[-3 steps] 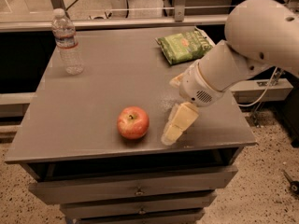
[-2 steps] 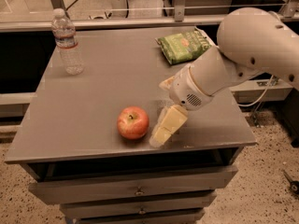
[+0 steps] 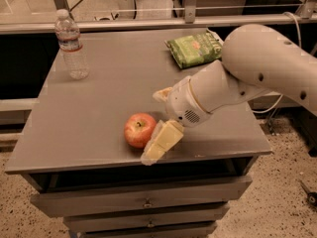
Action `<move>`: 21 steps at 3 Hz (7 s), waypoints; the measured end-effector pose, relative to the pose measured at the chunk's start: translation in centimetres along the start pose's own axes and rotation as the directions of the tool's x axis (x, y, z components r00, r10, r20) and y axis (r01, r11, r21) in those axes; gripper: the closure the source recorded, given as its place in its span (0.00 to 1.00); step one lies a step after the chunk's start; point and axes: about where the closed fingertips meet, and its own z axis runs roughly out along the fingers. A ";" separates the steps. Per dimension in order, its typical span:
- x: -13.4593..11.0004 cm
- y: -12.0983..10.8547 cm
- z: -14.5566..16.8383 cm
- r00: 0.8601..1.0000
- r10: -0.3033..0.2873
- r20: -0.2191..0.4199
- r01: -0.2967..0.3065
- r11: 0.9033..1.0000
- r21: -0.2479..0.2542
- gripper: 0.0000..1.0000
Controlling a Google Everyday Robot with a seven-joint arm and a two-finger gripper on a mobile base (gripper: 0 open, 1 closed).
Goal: Move apple near water bottle
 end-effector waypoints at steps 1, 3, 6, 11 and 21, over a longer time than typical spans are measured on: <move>-0.4 1.1 1.7 1.000 -0.011 0.026 0.012 1.000 -0.007 0.15; -1.4 1.0 1.8 0.999 -0.036 0.041 0.035 0.999 0.023 0.62; -2.1 -1.2 -1.2 0.998 -0.061 0.022 0.058 0.993 0.100 1.00; -11.0 -17.0 7.9 0.971 -0.136 0.194 0.105 0.981 0.161 1.00; -10.8 -17.2 3.4 0.953 -0.144 0.266 0.103 0.982 0.161 0.00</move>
Offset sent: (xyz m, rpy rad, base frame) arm -0.0118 0.0315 -0.0154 0.0481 -0.0392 0.0169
